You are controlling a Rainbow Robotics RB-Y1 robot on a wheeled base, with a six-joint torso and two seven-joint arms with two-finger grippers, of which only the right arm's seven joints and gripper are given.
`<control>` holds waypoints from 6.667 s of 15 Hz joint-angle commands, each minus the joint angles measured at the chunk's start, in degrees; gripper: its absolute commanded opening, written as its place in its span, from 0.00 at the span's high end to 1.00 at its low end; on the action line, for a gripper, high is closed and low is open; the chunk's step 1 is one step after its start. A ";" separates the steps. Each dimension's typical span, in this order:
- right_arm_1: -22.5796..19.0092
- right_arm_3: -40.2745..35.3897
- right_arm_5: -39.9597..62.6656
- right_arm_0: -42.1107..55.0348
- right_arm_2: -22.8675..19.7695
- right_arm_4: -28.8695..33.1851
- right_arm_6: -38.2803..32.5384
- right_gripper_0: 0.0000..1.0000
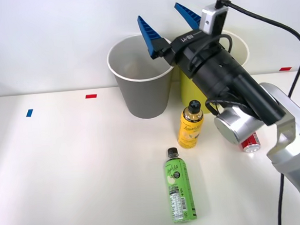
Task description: Put cans in the gray bin, plastic bottles in the light green bin
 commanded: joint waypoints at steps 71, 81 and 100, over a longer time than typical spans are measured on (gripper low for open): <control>16.47 7.35 -44.12 70.97 -12.49 16.27 13.55 0.00; 16.47 7.35 -44.21 71.24 -12.49 16.27 13.55 0.00; 16.47 7.35 -44.21 71.24 -12.49 16.27 13.55 0.00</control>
